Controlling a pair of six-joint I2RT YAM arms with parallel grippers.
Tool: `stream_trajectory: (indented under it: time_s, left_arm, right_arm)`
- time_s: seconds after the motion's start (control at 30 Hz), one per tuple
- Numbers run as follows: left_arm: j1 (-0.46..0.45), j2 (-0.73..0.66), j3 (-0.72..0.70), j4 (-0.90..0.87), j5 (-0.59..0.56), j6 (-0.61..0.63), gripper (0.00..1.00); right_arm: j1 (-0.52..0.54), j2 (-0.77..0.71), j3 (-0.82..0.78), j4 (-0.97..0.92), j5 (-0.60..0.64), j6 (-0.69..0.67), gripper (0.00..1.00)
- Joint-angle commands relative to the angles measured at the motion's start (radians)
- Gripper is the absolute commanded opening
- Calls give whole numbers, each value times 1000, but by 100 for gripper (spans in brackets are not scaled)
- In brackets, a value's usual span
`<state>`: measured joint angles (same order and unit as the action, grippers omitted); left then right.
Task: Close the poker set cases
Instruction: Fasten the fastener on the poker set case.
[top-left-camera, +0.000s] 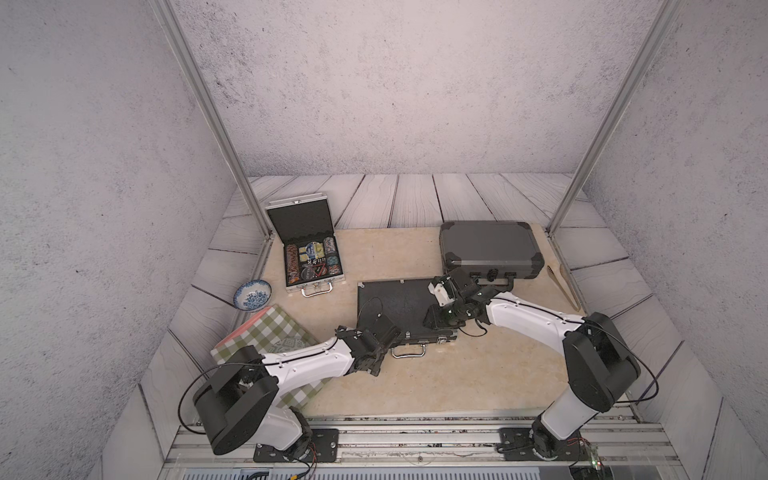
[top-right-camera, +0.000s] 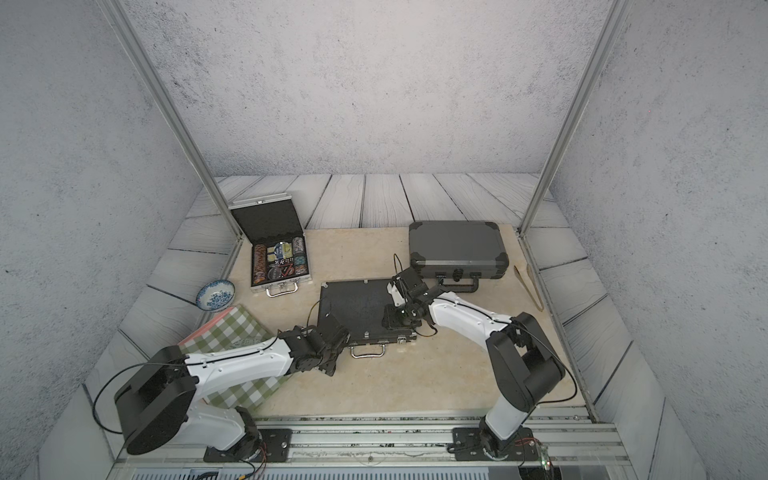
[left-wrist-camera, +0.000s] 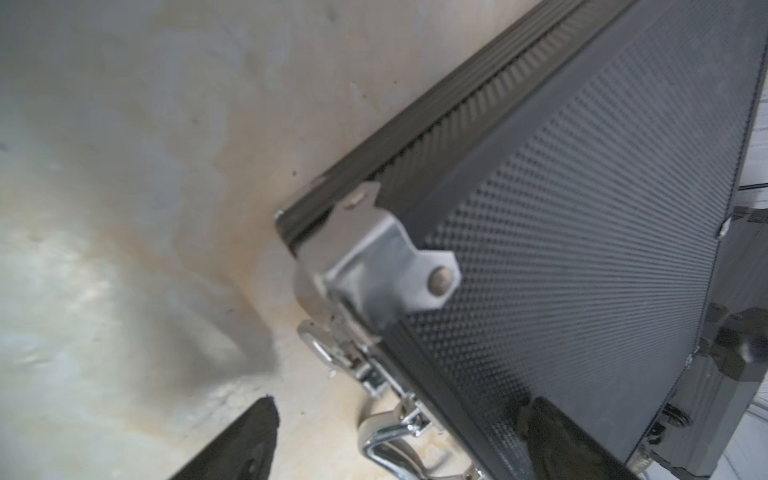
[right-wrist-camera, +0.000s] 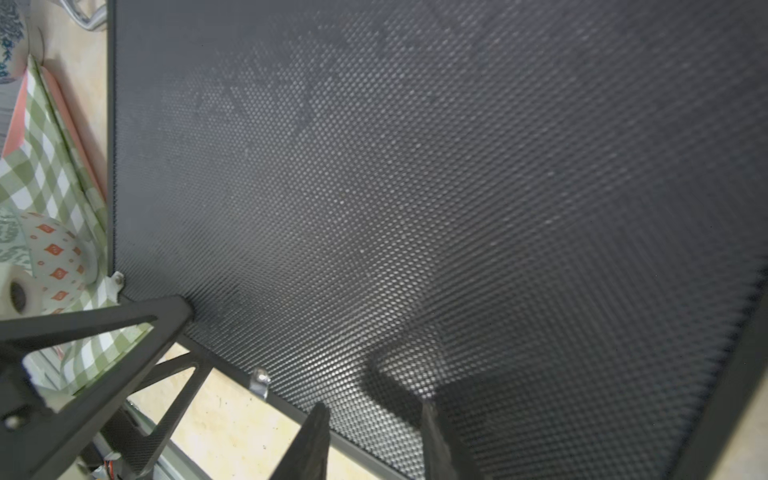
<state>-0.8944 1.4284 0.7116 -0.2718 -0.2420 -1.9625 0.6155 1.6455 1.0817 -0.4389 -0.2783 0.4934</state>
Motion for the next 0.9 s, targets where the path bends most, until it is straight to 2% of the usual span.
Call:
stream_trajectory:
  time_s: [0.0,0.23,0.47,0.67,0.87]
  left_arm:
    - [-5,48,9,-70,-3,-72,94]
    - [-4,53,5,-111,-59,-79,92]
    - [-5,53,55,-196,-140,-14,88]
    - [-4,78,22,-126,-106,-65,87]
    - [-4,101,26,-114,-89,-65,89]
  right_arm:
    - [-27,50,-28,-113,52,-28,40]
    - [-53,39,-54,-104,32,-44,40]
    - [-66,48,-57,-92,16,-42,40]
    - [-67,56,-50,-95,11,-42,40]
    - [-68,60,-43,-98,9,-42,40]
